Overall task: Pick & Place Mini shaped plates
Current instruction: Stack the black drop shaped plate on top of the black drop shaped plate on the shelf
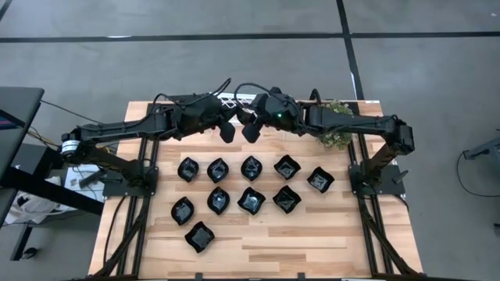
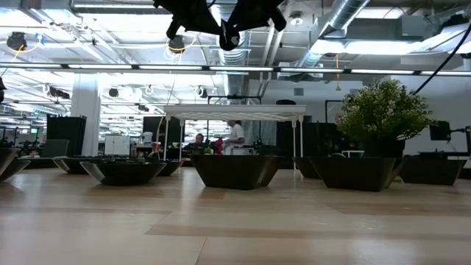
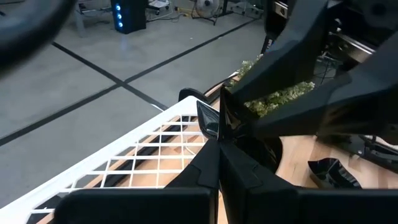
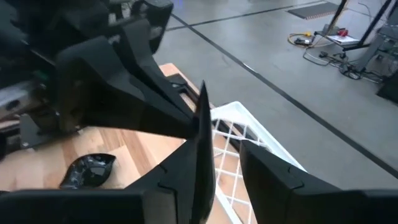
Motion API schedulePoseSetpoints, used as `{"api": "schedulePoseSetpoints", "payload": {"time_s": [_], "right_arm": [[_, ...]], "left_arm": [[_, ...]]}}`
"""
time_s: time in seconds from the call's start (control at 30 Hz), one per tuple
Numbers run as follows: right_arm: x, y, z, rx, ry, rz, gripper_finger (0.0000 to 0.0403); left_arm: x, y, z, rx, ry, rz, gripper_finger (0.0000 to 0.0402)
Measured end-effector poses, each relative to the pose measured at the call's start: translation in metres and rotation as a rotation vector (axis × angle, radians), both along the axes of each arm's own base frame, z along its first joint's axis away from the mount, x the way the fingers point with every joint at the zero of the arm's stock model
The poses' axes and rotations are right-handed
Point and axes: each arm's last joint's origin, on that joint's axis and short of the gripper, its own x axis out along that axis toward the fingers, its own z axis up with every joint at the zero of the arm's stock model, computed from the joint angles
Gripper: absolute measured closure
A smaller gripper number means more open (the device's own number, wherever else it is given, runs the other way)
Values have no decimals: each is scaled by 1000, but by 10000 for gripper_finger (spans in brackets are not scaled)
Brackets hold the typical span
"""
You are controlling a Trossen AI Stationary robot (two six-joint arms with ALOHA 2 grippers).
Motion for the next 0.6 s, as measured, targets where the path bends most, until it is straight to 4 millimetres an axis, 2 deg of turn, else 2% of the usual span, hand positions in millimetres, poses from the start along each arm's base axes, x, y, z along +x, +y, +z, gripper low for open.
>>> {"api": "schedulePoseSetpoints", "payload": {"time_s": [0.27, 0.6], "right_arm": [[0, -2, 0, 1, -1, -4, 305], [0, -2, 0, 0, -5, -4, 355]], "left_arm": [[0, 0, 0, -13, -13, 8, 399], [0, 0, 1, -18, -26, 12, 399]]}}
